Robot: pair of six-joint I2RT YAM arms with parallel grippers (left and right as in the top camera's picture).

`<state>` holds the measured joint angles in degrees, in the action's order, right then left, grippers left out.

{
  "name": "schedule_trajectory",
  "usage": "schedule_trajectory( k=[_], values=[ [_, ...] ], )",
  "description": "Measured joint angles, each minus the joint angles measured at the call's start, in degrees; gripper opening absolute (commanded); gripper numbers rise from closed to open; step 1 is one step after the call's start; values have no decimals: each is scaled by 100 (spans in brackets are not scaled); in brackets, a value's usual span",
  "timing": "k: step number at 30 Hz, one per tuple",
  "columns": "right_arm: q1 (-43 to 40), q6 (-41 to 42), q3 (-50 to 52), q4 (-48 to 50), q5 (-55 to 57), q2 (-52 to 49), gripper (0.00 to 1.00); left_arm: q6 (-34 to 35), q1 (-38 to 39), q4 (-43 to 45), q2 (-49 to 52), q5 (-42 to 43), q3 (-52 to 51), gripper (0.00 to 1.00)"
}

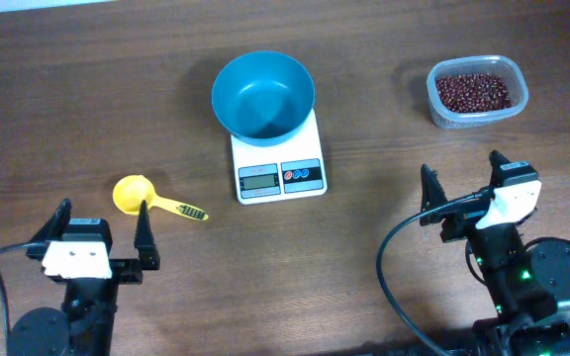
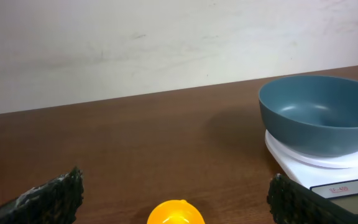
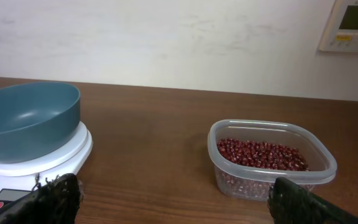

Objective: Scoop item into bowl and weigh 50g on scale

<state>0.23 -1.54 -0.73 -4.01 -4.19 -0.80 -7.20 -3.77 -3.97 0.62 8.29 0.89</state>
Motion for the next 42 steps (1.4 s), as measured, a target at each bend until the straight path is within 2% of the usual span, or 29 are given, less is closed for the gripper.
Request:
schedule_trajectory(
  k=[4,8,12,14,20,22,24,27,31,35,40,42],
  values=[
    [0,-2,0,0,0,0,99,190,0,192,0,219,7,98],
    [0,0,0,0,0,0,99,879,-2,-437,2,435,262,99],
    [-2,-2,0,0,0,0,99,1095,0,-1322,188,549,1329,98],
    [-2,-2,2,0,0,0,99,1132,0,-1650,509,586,1993,99],
    [2,-4,0,-2,0,11,99,1132,0,-3392,2791,693,4444,98],
    [4,-2,0,0,0,11,99,1132,0,-3897,3346,1040,5130,98],
    [4,0,0,0,0,11,99,1134,-2,-4083,3753,1845,5519,98],
    [4,0,0,0,0,11,99,1132,-2,-4260,3980,2627,5528,99],
    [4,-7,0,0,-2,11,99,1132,0,-4341,4015,2883,5528,99],
    [4,-2,0,0,-2,11,99,1207,-2,-4422,4037,2479,5530,99],
    [4,-4,0,0,0,11,99,2341,-2,-4653,4680,761,5539,99],
    [4,-4,0,0,0,11,99,2509,-2,-4649,5073,535,5539,89]
  ],
)
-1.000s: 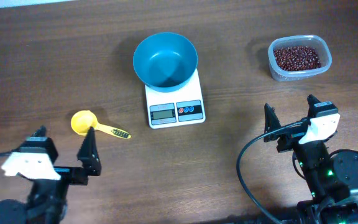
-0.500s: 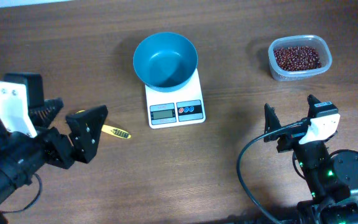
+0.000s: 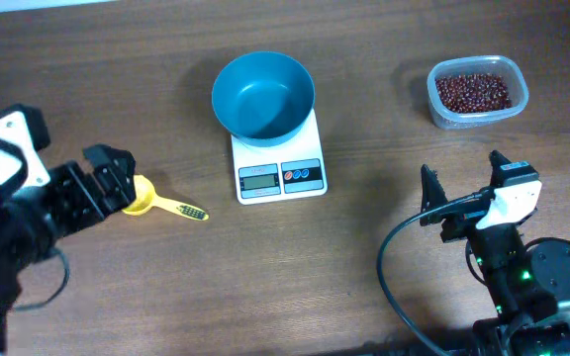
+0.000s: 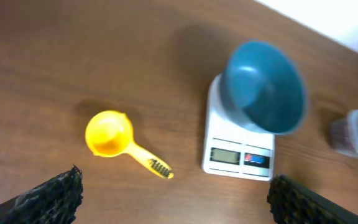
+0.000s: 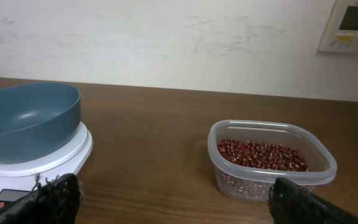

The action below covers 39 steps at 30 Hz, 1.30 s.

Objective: Scoop item into bowl and weigh 50g on scale
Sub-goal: 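Move the left gripper to the yellow scoop and grasp its cup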

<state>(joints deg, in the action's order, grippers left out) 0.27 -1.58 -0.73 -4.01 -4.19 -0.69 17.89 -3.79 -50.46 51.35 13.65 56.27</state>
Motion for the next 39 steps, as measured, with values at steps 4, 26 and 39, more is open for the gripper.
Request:
schedule_trajectory(
  k=[4,26,39],
  values=[
    [0,0,0,0,-2,2,99,490,2,33,1248,-389,28,88],
    [0,4,0,0,-2,0,99,2347,0,931,3663,-1379,-201,72],
    [0,4,0,0,-2,0,99,2455,0,1770,4026,-1366,-699,42]
  ],
)
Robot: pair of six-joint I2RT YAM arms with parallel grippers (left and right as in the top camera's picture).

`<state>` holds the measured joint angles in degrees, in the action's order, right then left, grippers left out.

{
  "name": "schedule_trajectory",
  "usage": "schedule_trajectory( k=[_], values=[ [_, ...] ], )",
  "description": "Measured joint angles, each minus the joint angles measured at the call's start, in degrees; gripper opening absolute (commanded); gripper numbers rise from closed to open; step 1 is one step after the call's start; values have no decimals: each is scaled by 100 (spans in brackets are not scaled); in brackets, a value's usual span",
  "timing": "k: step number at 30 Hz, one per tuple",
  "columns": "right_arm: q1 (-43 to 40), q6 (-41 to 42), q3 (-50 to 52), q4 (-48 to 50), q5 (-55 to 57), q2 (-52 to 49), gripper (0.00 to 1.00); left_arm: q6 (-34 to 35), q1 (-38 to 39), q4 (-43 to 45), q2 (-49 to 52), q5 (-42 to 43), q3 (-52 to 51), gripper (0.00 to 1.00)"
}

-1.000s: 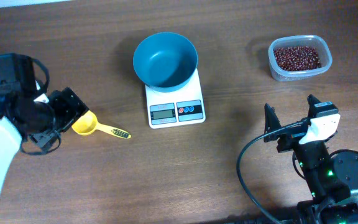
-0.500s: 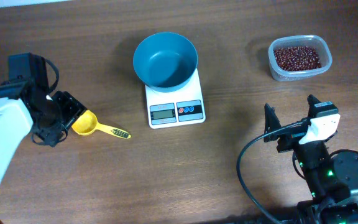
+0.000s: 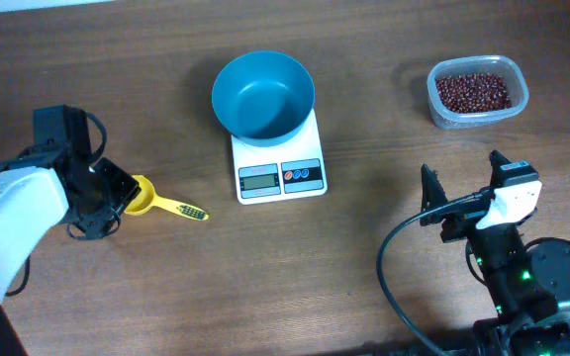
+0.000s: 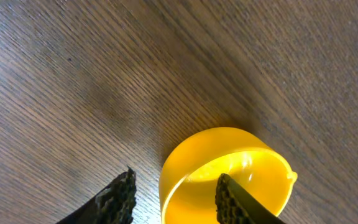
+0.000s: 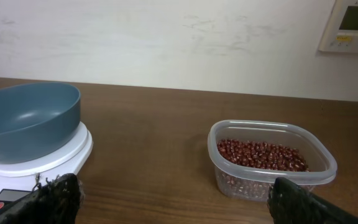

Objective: Scoop item into bowl and weigh 50g on scale
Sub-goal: 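Move the left gripper to the yellow scoop and grasp its cup, then lift the yellow scoop with the left gripper toward the center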

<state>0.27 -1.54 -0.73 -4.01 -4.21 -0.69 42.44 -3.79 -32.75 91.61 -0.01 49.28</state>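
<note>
The yellow scoop (image 3: 144, 198) lies on the table left of the scale, its handle pointing right. My left gripper (image 3: 117, 203) is down at its cup (image 4: 225, 174), open. One finger (image 4: 241, 200) is inside the cup and the other (image 4: 118, 200) is outside the rim, apart from the wall. The blue bowl (image 3: 263, 94) stands empty on the white scale (image 3: 278, 168). A clear tub of red beans (image 3: 477, 92) sits at the far right. My right gripper (image 5: 179, 205) is wide open and empty, low over the table near the front right.
The right wrist view shows the bowl (image 5: 30, 118) on the scale (image 5: 42, 155) at left and the bean tub (image 5: 271, 158) ahead at right. A pale wall with a small panel (image 5: 353, 25) stands behind the table.
My left gripper was high over the table with the scoop below it, fingers wide apart. Now it is low at the scoop's cup with the fingers closer together, straddling the rim. The right arm is unchanged.
First my left arm sat at the front left, gripper open and low behind the scoop. Then it was raised at the left, looking down on scoop, scale and bowl. Now it is down over the cup's rim. Scoop, bowl and tub have stayed in place.
</note>
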Motion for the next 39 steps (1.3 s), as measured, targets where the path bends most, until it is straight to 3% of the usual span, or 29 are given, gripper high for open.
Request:
schedule_trajectory(
  k=[3,5,7,8,14,21,24,33,37,38,39],
  values=[
    [0,-2,0,0,0,0,99,9,2,4,0,0,0,40],
    [0,-2,0,0,0,0,99,11,22,11,28,0,0,29],
    [0,-2,0,0,2,0,99,37,111,48,168,0,0,5],
    [0,-2,0,0,0,0,99,31,190,74,304,0,0,0],
    [0,-4,0,0,2,0,99,50,240,-376,79,122,44,0],
    [0,-4,0,0,0,2,99,50,240,-1873,-3171,146,776,0],
    [0,-7,0,0,0,7,99,50,240,-2269,-3947,376,776,0],
    [0,4,0,0,-7,7,99,50,240,-2824,-4286,1333,774,0],
    [0,1801,0,114,-1276,7,99,299,240,-2992,-4286,1451,774,0],
    [0,2710,0,127,-2179,7,99,520,240,-3073,-4286,1464,774,0],
    [-2,3097,0,111,-2721,7,99,686,240,-3130,-4286,1464,774,0]
  ],
)
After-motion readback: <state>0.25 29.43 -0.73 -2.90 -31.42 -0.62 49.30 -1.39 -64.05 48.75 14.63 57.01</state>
